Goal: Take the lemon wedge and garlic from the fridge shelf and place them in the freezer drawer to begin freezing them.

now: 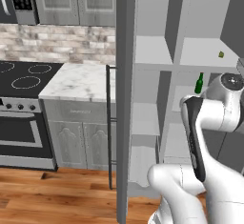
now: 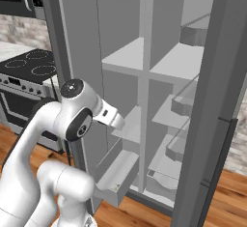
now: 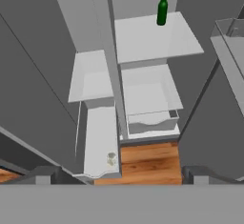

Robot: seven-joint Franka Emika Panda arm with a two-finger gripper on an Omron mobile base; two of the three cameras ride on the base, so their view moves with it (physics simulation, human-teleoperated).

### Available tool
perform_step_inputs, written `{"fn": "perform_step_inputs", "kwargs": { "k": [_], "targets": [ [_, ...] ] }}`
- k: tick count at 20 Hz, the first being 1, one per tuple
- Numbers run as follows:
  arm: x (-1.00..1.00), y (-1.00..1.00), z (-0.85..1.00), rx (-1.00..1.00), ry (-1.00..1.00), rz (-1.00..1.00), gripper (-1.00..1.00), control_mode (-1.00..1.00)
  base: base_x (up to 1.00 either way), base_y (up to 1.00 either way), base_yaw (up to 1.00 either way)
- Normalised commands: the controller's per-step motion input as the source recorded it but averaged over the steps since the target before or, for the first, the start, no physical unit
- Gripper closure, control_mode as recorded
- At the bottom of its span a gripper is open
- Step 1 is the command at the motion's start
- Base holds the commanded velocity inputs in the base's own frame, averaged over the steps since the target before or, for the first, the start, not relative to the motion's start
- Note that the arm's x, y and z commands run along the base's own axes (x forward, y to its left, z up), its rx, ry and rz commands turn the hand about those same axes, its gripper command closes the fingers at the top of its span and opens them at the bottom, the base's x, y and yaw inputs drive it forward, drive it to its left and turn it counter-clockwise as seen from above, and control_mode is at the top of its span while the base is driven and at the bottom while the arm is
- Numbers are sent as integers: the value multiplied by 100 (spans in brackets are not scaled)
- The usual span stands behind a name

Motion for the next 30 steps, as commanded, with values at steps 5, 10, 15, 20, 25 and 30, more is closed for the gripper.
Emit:
{"fn": "perform_step_inputs", "kwargs": {
  "k": [5,10,15,20,25,30],
  "targets": [
    [-9,-2,0,0,0,0,-100,100,-10,-8,-4],
    [0,0,0,0,0,0,-100,100,-24,-43,-23],
    [0,0,0,0,0,0,-100,100,-5,-54,-23],
    [0,0,0,0,0,0,-100,100,21,-28,-15],
    [0,0,0,0,0,0,-100,100,43,-1,-5],
    [0,0,0,0,0,0,-100,100,5,28,-1]
  ]
}}
